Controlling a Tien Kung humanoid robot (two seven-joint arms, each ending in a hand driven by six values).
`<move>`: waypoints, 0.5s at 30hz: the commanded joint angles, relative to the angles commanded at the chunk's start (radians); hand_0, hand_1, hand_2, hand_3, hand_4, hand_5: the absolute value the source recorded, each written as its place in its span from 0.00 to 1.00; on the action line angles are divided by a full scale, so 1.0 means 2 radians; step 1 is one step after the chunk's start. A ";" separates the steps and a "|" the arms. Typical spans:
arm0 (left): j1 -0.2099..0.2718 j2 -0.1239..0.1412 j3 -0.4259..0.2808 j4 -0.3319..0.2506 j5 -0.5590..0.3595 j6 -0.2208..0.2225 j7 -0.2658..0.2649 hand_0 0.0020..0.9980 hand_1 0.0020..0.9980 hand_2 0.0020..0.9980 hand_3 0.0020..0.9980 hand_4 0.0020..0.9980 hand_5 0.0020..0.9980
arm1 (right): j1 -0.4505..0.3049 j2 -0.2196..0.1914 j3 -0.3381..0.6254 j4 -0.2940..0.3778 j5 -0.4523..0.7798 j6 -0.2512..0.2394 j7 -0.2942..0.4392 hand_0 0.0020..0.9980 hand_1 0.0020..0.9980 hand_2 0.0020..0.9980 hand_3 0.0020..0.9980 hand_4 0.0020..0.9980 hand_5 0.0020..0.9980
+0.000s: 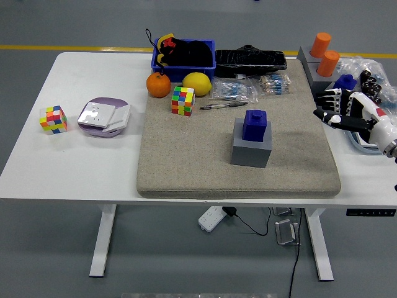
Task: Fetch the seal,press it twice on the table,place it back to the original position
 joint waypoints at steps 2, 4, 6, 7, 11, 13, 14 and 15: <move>0.000 0.000 0.001 0.000 0.000 0.000 0.000 0.81 0.82 0.79 0.84 0.78 0.39 | 0.003 0.002 -0.004 -0.001 -0.001 0.000 0.001 0.84 0.73 0.69 0.68 0.88 0.15; -0.001 0.001 0.002 0.000 -0.001 0.000 0.000 0.81 0.82 0.79 0.84 0.78 0.39 | 0.008 0.005 -0.012 -0.004 -0.002 -0.001 0.003 0.83 0.73 0.70 0.69 0.88 0.13; -0.002 0.002 0.004 0.000 -0.001 0.000 0.000 0.81 0.82 0.79 0.84 0.78 0.39 | 0.013 0.008 -0.019 -0.007 -0.005 -0.001 0.005 0.83 0.73 0.70 0.69 0.88 0.13; -0.002 0.003 0.005 0.000 -0.002 0.000 0.000 0.81 0.82 0.79 0.84 0.78 0.39 | 0.016 0.010 -0.024 -0.009 -0.007 -0.001 0.007 0.83 0.73 0.70 0.69 0.88 0.13; -0.002 0.003 0.007 0.000 -0.003 0.000 0.000 0.81 0.82 0.79 0.84 0.79 0.40 | 0.024 0.015 -0.039 -0.015 -0.019 0.003 0.013 0.84 0.74 0.73 0.76 0.95 0.06; -0.003 0.003 0.008 0.000 -0.003 0.000 0.000 0.81 0.82 0.79 0.84 0.79 0.40 | 0.028 0.018 -0.047 -0.017 -0.025 0.007 0.016 0.84 0.74 0.73 0.76 0.95 0.06; -0.003 0.003 0.009 0.000 -0.003 0.000 0.000 0.81 0.82 0.79 0.84 0.79 0.40 | 0.030 0.019 -0.050 -0.018 -0.027 0.008 0.017 0.84 0.74 0.73 0.76 0.95 0.06; -0.003 0.003 0.011 0.000 -0.004 -0.001 0.000 0.81 0.82 0.79 0.84 0.79 0.40 | 0.032 0.021 -0.055 -0.020 -0.030 0.009 0.019 0.85 0.79 0.79 0.85 0.96 0.04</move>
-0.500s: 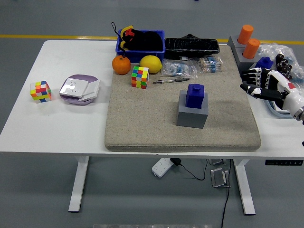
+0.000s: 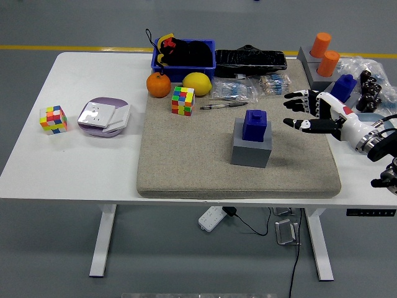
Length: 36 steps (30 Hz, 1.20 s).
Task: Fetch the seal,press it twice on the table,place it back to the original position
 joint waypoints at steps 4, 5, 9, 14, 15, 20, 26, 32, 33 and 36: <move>-0.001 0.000 0.004 -0.001 0.000 0.000 0.000 0.81 0.82 0.79 0.84 0.79 0.40 | 0.007 0.005 -0.015 -0.004 -0.010 0.005 0.003 0.85 0.79 0.79 0.85 0.96 0.04; -0.001 0.000 0.004 -0.001 0.000 -0.001 0.000 0.81 0.82 0.79 0.84 0.79 0.40 | 0.008 0.006 -0.018 -0.004 -0.010 0.005 0.003 0.85 0.79 0.79 0.85 0.96 0.04; -0.002 0.001 0.007 -0.001 -0.001 -0.001 0.000 0.81 0.82 0.79 0.84 0.79 0.40 | 0.014 0.009 -0.029 -0.008 -0.009 0.006 0.004 0.87 0.83 0.85 0.91 0.97 0.02; -0.002 0.001 0.009 0.000 -0.002 -0.001 0.000 0.81 0.82 0.79 0.84 0.79 0.40 | 0.020 0.011 -0.043 -0.015 -0.007 0.005 0.007 0.87 0.85 0.86 0.93 0.98 0.00; -0.002 0.001 0.010 0.000 -0.002 -0.001 0.000 0.81 0.82 0.79 0.84 0.79 0.40 | 0.021 0.011 -0.045 -0.017 -0.007 0.004 0.008 0.87 0.85 0.86 0.93 0.98 0.00; -0.001 -0.001 0.011 0.000 -0.002 -0.001 0.000 0.81 0.82 0.79 0.84 0.79 0.40 | 0.026 0.014 -0.057 -0.026 -0.008 -0.005 0.016 0.85 0.84 0.86 0.92 0.97 0.00; -0.002 -0.002 0.010 0.000 -0.002 -0.001 0.000 0.81 0.82 0.79 0.84 0.79 0.40 | 0.031 0.020 -0.073 -0.036 -0.010 -0.026 0.034 0.82 0.81 0.84 0.88 0.94 0.00; -0.002 -0.003 0.010 0.000 -0.002 -0.002 0.000 0.81 0.82 0.79 0.84 0.79 0.40 | 0.033 0.020 -0.087 -0.039 -0.004 -0.044 0.048 0.78 0.76 0.80 0.85 0.89 0.00; -0.002 -0.003 0.011 0.000 -0.002 -0.002 0.000 0.81 0.82 0.79 0.84 0.79 0.40 | 0.033 0.021 -0.089 -0.039 -0.004 -0.047 0.050 0.78 0.76 0.80 0.85 0.89 0.00; -0.002 -0.004 0.011 0.001 -0.002 -0.002 0.000 0.81 0.82 0.79 0.84 0.79 0.40 | 0.032 0.021 -0.092 -0.040 -0.001 -0.052 0.052 0.76 0.74 0.77 0.83 0.87 0.00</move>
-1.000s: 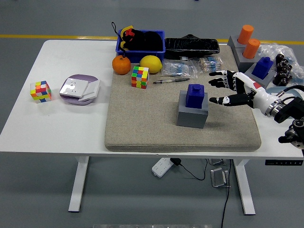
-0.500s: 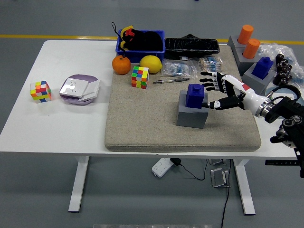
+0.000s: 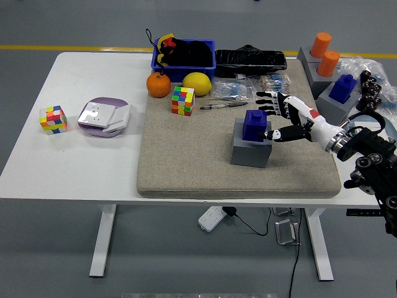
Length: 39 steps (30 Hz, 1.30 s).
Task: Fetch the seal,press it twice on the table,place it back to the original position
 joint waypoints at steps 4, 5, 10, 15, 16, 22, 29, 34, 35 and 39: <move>0.000 -0.001 0.000 0.000 0.000 0.000 0.000 0.81 0.82 0.79 0.84 0.79 0.40 | -0.001 0.000 -0.004 0.000 0.004 -0.005 0.003 0.76 0.74 0.77 0.83 0.87 0.00; 0.000 -0.001 0.000 0.000 0.000 0.000 0.000 0.81 0.82 0.79 0.84 0.79 0.40 | -0.001 0.000 -0.005 0.000 0.005 -0.005 0.003 0.76 0.74 0.77 0.83 0.87 0.00; 0.001 -0.002 -0.001 0.000 0.000 -0.001 0.000 0.81 0.82 0.79 0.84 0.79 0.40 | -0.003 0.001 -0.013 0.000 0.008 -0.003 0.002 0.74 0.72 0.75 0.82 0.85 0.00; 0.001 -0.003 -0.002 0.000 0.001 -0.001 0.000 0.81 0.82 0.79 0.84 0.79 0.40 | -0.004 0.002 -0.021 -0.001 0.011 -0.005 0.003 0.74 0.72 0.74 0.82 0.85 0.00; 0.001 -0.003 -0.002 0.000 0.001 -0.001 0.000 0.81 0.82 0.79 0.84 0.79 0.40 | -0.004 0.002 -0.022 -0.001 0.011 -0.006 0.004 0.74 0.72 0.74 0.82 0.85 0.00; 0.001 -0.003 -0.002 0.001 0.000 -0.001 0.000 0.81 0.82 0.79 0.84 0.79 0.40 | -0.003 0.003 -0.026 -0.002 0.010 -0.021 0.011 0.72 0.69 0.72 0.80 0.82 0.00; 0.002 -0.004 -0.002 0.001 0.000 -0.002 0.000 0.81 0.82 0.79 0.84 0.79 0.40 | -0.004 0.003 -0.032 -0.004 0.009 -0.036 0.018 0.66 0.59 0.62 0.73 0.74 0.00; 0.002 -0.005 -0.002 0.001 0.000 -0.002 0.000 0.81 0.82 0.79 0.84 0.79 0.39 | -0.003 0.004 -0.038 -0.006 0.010 -0.035 0.018 0.66 0.56 0.59 0.70 0.73 0.00; 0.002 -0.005 -0.002 0.001 0.001 -0.002 0.000 0.81 0.82 0.79 0.84 0.79 0.39 | -0.003 0.004 -0.039 -0.007 0.010 -0.035 0.018 0.66 0.56 0.59 0.70 0.73 0.00; 0.003 -0.005 -0.003 0.001 0.001 -0.002 -0.001 0.81 0.82 0.79 0.84 0.79 0.39 | -0.003 0.005 -0.044 -0.009 0.013 -0.040 0.020 0.65 0.55 0.58 0.70 0.73 0.00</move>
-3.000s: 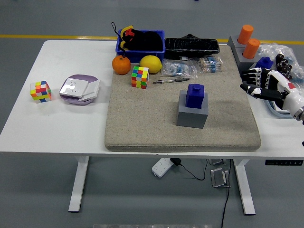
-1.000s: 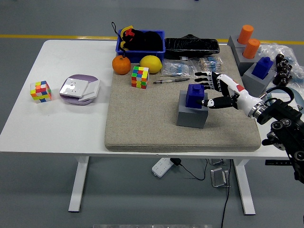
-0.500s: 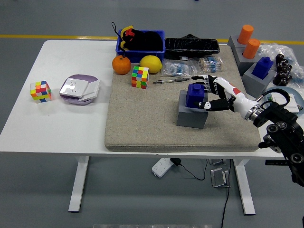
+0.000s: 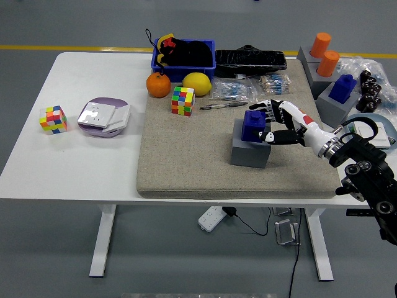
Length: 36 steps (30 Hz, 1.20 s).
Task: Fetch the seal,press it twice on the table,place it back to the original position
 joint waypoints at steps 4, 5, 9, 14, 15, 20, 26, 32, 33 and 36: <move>0.000 0.000 0.001 0.000 -0.001 0.000 0.000 0.81 0.82 0.79 0.84 0.79 0.39 | 0.003 0.001 -0.004 -0.002 0.004 -0.012 0.006 0.57 0.47 0.49 0.57 0.62 0.00; 0.000 0.000 0.001 0.000 -0.001 0.000 0.000 0.81 0.82 0.79 0.84 0.79 0.39 | 0.003 0.001 -0.005 -0.002 0.006 -0.016 0.008 0.57 0.47 0.49 0.57 0.62 0.00; -0.001 0.000 0.001 0.000 -0.001 0.000 0.000 0.81 0.82 0.79 0.84 0.79 0.39 | 0.004 0.001 -0.005 -0.003 0.015 -0.028 0.014 0.53 0.44 0.45 0.52 0.57 0.00; -0.001 0.000 0.000 0.000 -0.001 0.000 0.000 0.81 0.82 0.79 0.84 0.79 0.39 | 0.004 0.000 -0.002 -0.002 0.018 -0.032 0.015 0.53 0.44 0.45 0.52 0.57 0.00; -0.001 0.000 0.000 0.000 -0.001 0.000 0.000 0.81 0.82 0.79 0.84 0.79 0.39 | 0.004 0.000 0.000 -0.001 0.018 -0.032 0.015 0.53 0.43 0.44 0.51 0.57 0.00; 0.000 0.000 -0.001 0.000 -0.001 0.000 0.000 0.81 0.82 0.79 0.84 0.79 0.39 | 0.001 -0.005 0.011 0.010 0.018 -0.030 0.013 0.53 0.43 0.44 0.51 0.57 0.00; 0.001 -0.001 -0.003 0.001 -0.001 0.000 0.000 0.81 0.82 0.79 0.84 0.79 0.39 | -0.004 -0.018 0.035 0.037 0.020 -0.027 0.012 0.51 0.42 0.44 0.50 0.58 0.00; 0.000 -0.001 -0.002 0.001 -0.001 0.000 0.000 0.81 0.82 0.79 0.84 0.79 0.39 | -0.008 -0.029 0.081 0.039 0.011 -0.028 0.012 0.51 0.42 0.43 0.50 0.59 0.00; 0.000 -0.001 -0.003 0.001 -0.001 0.000 0.000 0.81 0.82 0.79 0.84 0.79 0.39 | -0.009 -0.031 0.090 0.032 0.009 -0.029 0.013 0.51 0.42 0.43 0.50 0.59 0.00; 0.000 -0.002 -0.003 0.001 -0.001 0.000 0.000 0.81 0.82 0.79 0.84 0.79 0.39 | -0.012 -0.035 0.107 0.019 0.002 -0.031 0.013 0.51 0.42 0.43 0.50 0.59 0.00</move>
